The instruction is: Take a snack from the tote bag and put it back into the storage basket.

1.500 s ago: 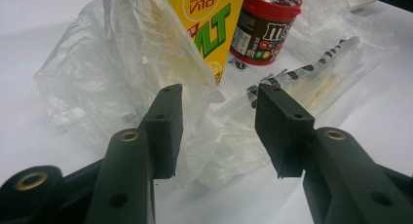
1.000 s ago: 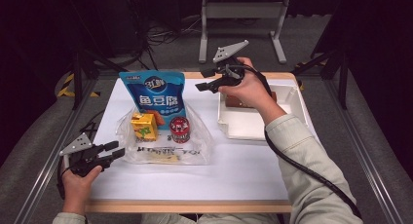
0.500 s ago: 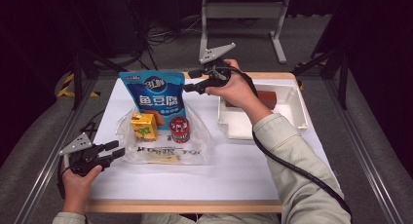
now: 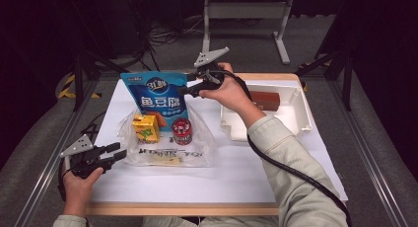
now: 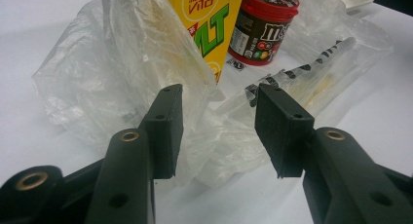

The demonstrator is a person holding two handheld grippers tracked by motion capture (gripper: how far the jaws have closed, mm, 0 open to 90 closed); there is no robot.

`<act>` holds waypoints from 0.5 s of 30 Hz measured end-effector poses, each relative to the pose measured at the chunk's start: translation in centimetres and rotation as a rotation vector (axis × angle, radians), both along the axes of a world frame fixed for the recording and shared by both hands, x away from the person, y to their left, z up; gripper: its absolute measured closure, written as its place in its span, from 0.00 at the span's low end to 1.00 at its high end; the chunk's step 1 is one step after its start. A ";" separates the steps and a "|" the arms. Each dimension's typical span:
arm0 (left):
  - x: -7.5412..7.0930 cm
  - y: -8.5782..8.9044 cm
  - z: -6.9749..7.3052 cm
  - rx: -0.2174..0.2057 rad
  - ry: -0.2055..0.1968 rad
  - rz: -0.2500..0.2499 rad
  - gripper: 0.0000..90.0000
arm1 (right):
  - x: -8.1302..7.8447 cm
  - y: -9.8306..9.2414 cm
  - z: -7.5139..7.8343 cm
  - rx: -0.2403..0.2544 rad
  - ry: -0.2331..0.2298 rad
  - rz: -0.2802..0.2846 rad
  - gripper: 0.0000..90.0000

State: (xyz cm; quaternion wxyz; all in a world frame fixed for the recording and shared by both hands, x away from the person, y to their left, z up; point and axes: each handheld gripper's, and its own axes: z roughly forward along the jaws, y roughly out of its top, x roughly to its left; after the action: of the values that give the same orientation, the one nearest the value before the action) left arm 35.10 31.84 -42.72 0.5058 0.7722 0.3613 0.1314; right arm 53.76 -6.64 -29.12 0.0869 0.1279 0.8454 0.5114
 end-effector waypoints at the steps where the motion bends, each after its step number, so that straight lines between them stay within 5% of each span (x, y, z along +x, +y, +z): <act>1: 0.0 0.0 0.0 0.001 -0.002 -0.001 0.60 | 0.0 0.1 0.0 0.001 0.000 0.002 0.45; 15: 0.0 0.0 0.0 -0.003 -0.001 0.000 0.60 | 0.6 1.6 -1.3 0.040 0.017 0.011 0.45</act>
State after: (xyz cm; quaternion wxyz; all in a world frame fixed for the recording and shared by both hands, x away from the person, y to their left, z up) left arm 35.08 31.86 -42.71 0.5073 0.7714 0.3611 0.1313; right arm 54.33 -5.00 -30.38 0.0742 0.1293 0.8364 0.5275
